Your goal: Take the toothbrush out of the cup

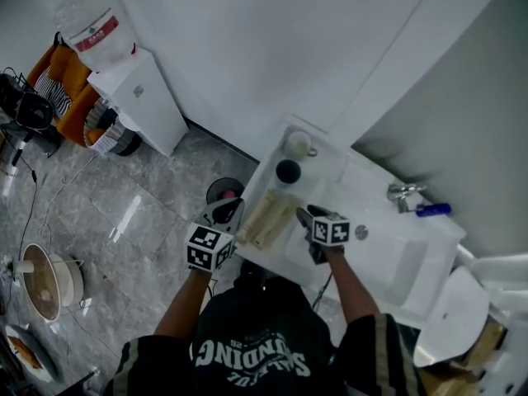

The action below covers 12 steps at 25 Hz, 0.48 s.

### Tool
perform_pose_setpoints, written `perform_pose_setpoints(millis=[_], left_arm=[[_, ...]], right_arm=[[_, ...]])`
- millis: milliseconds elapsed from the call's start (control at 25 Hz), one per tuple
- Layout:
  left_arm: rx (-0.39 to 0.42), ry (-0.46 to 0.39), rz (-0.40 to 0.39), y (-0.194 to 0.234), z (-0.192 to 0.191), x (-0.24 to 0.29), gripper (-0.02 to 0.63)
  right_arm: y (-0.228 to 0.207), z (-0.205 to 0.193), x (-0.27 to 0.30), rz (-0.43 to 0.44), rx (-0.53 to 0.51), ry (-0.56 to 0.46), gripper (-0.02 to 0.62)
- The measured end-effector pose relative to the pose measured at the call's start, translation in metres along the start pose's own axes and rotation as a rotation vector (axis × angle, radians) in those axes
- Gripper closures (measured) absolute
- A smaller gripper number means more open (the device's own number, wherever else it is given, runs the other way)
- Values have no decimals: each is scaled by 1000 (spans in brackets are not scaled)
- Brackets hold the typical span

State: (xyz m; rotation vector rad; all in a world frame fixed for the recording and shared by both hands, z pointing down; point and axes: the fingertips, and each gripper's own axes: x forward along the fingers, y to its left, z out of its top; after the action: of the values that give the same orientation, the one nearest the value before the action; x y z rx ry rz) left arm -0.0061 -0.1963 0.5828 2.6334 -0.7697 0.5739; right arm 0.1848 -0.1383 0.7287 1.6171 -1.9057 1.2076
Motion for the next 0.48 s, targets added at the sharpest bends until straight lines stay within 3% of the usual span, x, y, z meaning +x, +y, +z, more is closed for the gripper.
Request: perform_pose_setpoints(millis=[80, 400, 480], left_arm=[[10, -5, -13, -5, 4, 0, 607], [69, -22, -99, -33, 23, 12, 607], [87, -28, -126, -43, 28, 15, 607]], right_arm=[[0, 1, -11, -21, -14, -23, 443], [-4, 10, -67, -121, -14, -164, 594], [-4, 14, -83, -151, -14, -210, 597]])
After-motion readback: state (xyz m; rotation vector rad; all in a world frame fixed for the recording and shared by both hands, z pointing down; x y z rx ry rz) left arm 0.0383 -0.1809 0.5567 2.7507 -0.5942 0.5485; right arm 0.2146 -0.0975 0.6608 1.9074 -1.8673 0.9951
